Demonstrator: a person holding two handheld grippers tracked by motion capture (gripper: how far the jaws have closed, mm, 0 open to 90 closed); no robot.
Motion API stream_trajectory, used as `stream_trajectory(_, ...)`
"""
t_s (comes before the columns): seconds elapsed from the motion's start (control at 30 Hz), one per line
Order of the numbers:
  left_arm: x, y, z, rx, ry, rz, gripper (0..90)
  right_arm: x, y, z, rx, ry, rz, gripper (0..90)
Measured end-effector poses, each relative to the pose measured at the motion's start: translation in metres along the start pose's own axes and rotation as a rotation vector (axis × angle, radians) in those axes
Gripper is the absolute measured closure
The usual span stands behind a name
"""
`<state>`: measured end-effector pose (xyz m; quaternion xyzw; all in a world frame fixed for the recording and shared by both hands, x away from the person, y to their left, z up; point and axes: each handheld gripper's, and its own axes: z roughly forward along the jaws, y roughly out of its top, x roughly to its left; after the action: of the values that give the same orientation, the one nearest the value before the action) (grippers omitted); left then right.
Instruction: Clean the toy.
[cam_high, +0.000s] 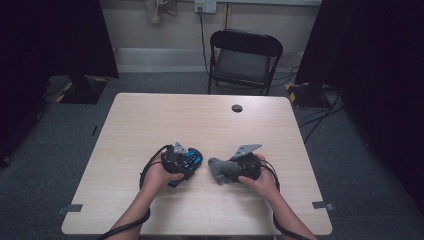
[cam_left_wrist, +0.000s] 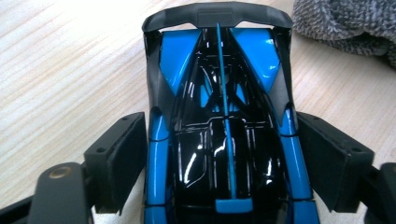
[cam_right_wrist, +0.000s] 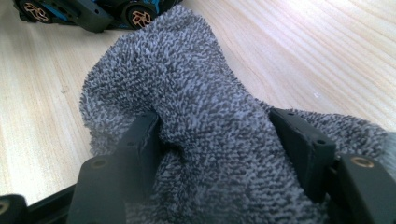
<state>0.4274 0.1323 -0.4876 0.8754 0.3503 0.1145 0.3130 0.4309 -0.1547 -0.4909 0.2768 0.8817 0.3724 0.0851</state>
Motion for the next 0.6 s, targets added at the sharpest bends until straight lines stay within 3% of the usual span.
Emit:
stream_trajectory(0.1, -0.0009, 0.0034, -0.0021, 0.045, 0.004, -0.002, 25.3, 0.0, 0.0001, 0.0, 0.001, 0.0, 0.0, 36.8)
stream_trajectory(0.23, -0.0008, 0.0041, -0.0031, 0.06, 0.004, -0.006, 25.6, 0.0, 0.0004, 0.0001, 0.003, -0.001, 0.0, 36.8)
stream_trajectory(0.37, -0.0016, 0.0016, -0.0029, 0.031, 0.016, -0.009, 26.0, 0.0, 0.0001, 0.0001, 0.001, -0.001, 0.001, 36.9)
stream_trajectory(0.43, -0.002, -0.0014, -0.0023, 0.001, 0.012, -0.014, 26.0, 0.0, 0.0003, 0.0001, 0.001, -0.001, 0.0, 36.9)
stream_trajectory(0.6, -0.0008, -0.0037, -0.0052, -0.019, -0.004, -0.02, 26.1, 0.0002, 0.0017, 0.0001, 0.01, -0.003, 0.003, 36.9)
